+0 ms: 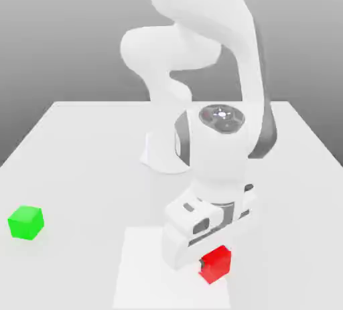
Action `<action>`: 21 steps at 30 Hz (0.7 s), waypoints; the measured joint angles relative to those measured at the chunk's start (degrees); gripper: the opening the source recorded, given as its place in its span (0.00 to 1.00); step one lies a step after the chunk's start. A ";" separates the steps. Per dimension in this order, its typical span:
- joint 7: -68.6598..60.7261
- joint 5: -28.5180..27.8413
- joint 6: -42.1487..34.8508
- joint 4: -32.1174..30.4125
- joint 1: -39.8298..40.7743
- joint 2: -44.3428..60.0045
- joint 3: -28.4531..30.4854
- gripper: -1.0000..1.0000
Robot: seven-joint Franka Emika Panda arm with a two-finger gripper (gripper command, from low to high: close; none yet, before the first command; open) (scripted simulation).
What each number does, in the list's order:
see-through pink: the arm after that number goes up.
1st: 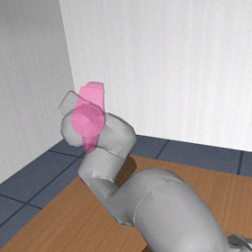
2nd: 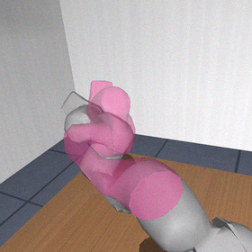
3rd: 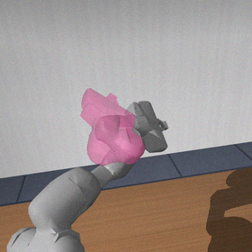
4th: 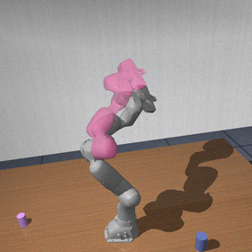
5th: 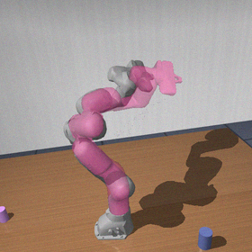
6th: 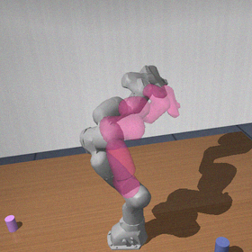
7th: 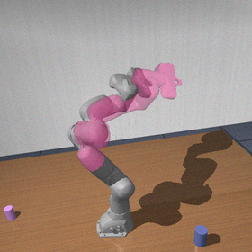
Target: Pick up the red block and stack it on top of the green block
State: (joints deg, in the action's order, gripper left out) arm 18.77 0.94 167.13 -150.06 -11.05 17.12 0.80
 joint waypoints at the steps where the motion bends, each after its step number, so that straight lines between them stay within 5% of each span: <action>1: -0.02 0.02 0.59 0.10 0.06 0.69 -0.07 0.00; 9: 1.15 -0.63 -9.73 -1.51 1.75 -11.26 2.18 0.00; 21: 8.88 -0.56 -15.12 -0.17 29.52 -15.36 17.63 0.00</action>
State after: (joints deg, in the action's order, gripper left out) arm 27.66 0.37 152.01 -150.23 18.47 1.75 18.43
